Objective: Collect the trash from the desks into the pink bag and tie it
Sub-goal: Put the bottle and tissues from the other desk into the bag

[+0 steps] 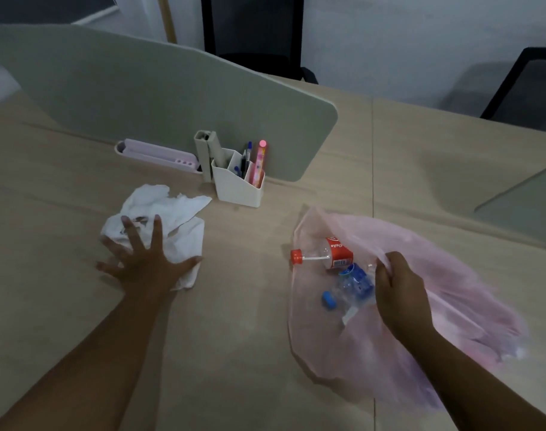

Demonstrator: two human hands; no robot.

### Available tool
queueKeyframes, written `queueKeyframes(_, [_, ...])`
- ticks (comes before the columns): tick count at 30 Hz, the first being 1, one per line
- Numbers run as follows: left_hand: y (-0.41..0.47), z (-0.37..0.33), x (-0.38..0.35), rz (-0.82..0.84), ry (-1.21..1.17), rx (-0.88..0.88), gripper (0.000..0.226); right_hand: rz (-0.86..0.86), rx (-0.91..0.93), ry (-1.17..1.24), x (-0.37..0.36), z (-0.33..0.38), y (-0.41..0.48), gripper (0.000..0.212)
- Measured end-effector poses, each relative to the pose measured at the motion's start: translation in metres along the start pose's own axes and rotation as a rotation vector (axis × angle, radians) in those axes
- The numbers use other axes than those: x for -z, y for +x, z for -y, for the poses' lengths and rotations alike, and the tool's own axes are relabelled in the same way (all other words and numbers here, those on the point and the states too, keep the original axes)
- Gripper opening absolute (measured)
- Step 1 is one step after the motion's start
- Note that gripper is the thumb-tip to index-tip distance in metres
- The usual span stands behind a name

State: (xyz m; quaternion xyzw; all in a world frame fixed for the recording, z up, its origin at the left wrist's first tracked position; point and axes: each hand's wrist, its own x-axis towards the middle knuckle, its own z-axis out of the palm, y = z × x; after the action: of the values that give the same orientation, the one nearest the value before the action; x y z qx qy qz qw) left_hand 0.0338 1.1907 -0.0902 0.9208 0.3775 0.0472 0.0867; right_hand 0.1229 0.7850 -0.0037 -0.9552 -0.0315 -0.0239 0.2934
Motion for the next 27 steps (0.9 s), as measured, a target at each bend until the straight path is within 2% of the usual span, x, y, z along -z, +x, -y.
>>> queueKeyframes(5, [0.031,0.006,-0.005,0.252,0.075,-0.068,0.118,0.023,0.031,-0.053,0.000,-0.008,0.005,0.015])
queueKeyframes(7, [0.028,-0.003,-0.006,0.218,0.095,-0.076,0.092,0.017,0.025,-0.060,0.002,-0.011,0.006,0.017])
queueKeyframes(9, [0.022,-0.010,-0.007,0.052,0.032,-0.159,0.053,0.013,0.023,-0.078,0.002,-0.014,0.009,0.020])
queueKeyframes(11, [0.015,-0.018,-0.005,0.028,-0.157,-0.227,0.017,0.006,0.009,-0.072,0.003,-0.017,0.011,0.025])
queueKeyframes(12, [0.009,-0.025,-0.003,0.063,-0.298,-0.221,0.013,0.002,0.002,-0.063,0.003,-0.018,0.012,0.027])
queueKeyframes(14, [-0.008,-0.050,0.005,0.136,-0.452,-0.269,0.022,-0.024,0.003,-0.049,0.005,-0.020,0.013,0.029])
queueKeyframes(17, [-0.045,-0.108,0.012,0.214,-0.463,-0.529,0.006,-0.082,0.006,-0.041,0.013,-0.022,0.013,0.030])
queueKeyframes(21, [-0.107,-0.194,0.033,0.269,-0.606,-0.841,0.013,-0.172,-0.062,0.061,0.031,-0.022,0.017,0.024])
queueKeyframes(24, [-0.139,-0.250,0.044,0.410,-0.527,-1.001,0.033,-0.226,-0.078,0.106,0.046,-0.016,0.017,0.026])
queueKeyframes(26, [-0.143,-0.267,0.048,0.555,-0.468,-1.042,0.051,-0.235,-0.058,0.128,0.054,-0.013,0.014,0.025])
queueKeyframes(27, [-0.140,-0.268,0.046,0.663,-0.531,-1.031,0.058,-0.237,-0.056,0.139,0.058,-0.012,0.012,0.024])
